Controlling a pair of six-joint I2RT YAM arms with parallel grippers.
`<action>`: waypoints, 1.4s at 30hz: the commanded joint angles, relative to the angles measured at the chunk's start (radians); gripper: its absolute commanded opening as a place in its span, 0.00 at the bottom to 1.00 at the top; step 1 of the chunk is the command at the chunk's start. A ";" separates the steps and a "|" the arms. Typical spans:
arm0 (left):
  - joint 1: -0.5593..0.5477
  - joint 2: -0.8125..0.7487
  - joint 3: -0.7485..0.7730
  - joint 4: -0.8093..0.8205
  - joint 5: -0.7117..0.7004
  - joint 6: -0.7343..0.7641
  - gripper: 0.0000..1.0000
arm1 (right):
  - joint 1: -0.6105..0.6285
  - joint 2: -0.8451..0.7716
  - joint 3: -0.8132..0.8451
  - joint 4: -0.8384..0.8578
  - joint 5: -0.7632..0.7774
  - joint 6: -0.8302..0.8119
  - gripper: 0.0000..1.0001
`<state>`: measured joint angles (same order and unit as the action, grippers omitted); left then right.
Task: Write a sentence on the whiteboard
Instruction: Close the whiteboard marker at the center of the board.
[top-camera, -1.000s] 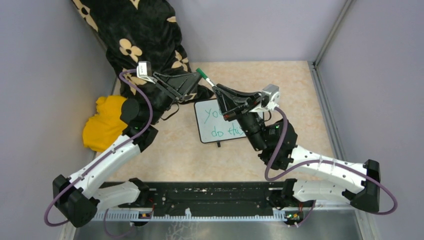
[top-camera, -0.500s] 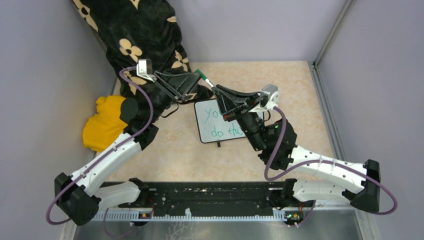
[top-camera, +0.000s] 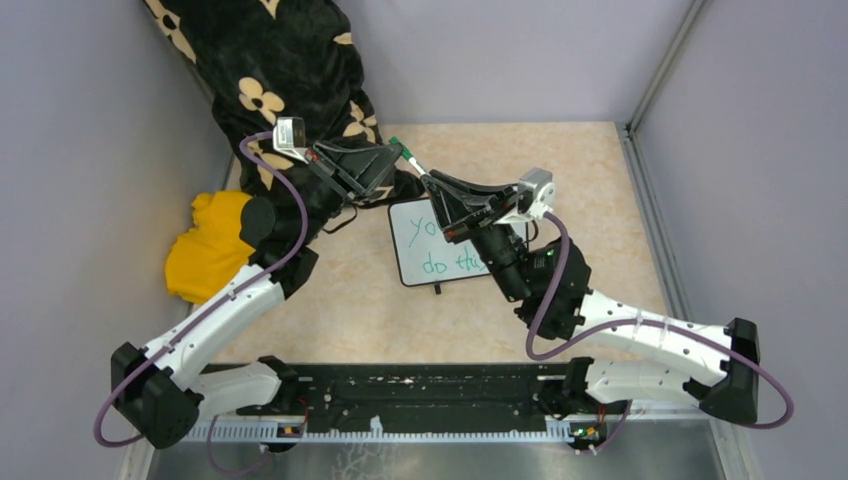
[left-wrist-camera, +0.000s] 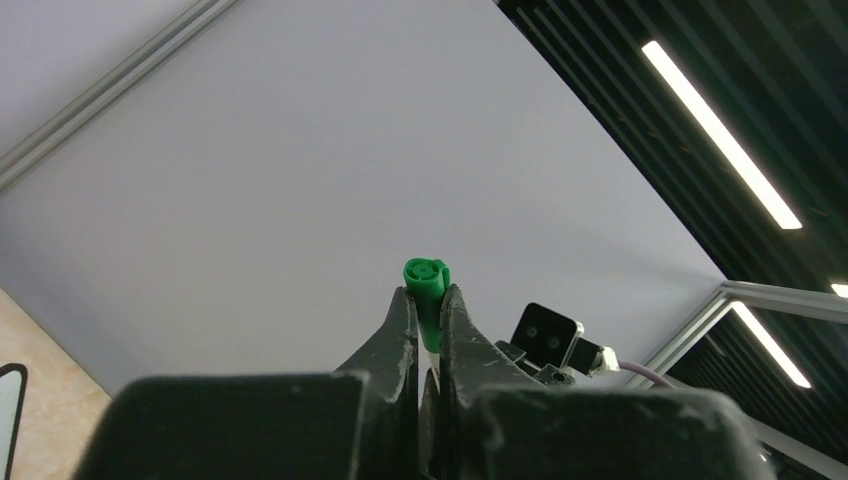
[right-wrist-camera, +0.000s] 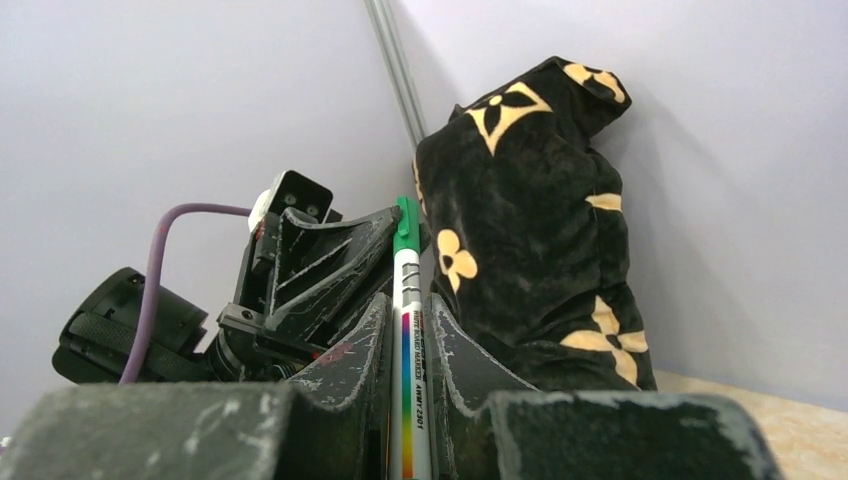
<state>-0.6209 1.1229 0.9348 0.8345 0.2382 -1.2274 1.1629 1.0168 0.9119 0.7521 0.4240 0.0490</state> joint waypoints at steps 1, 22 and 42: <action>0.005 0.010 0.001 0.067 0.058 -0.011 0.00 | 0.003 0.013 0.031 0.019 -0.002 0.005 0.00; -0.112 -0.026 -0.064 0.013 -0.005 0.068 0.37 | 0.002 0.040 0.060 0.009 0.003 -0.006 0.00; -0.097 -0.052 -0.053 -0.018 -0.015 0.083 0.42 | 0.003 0.018 0.041 -0.019 -0.020 0.028 0.00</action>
<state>-0.7219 1.0779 0.8719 0.8097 0.2104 -1.1557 1.1629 1.0561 0.9192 0.7208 0.4385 0.0608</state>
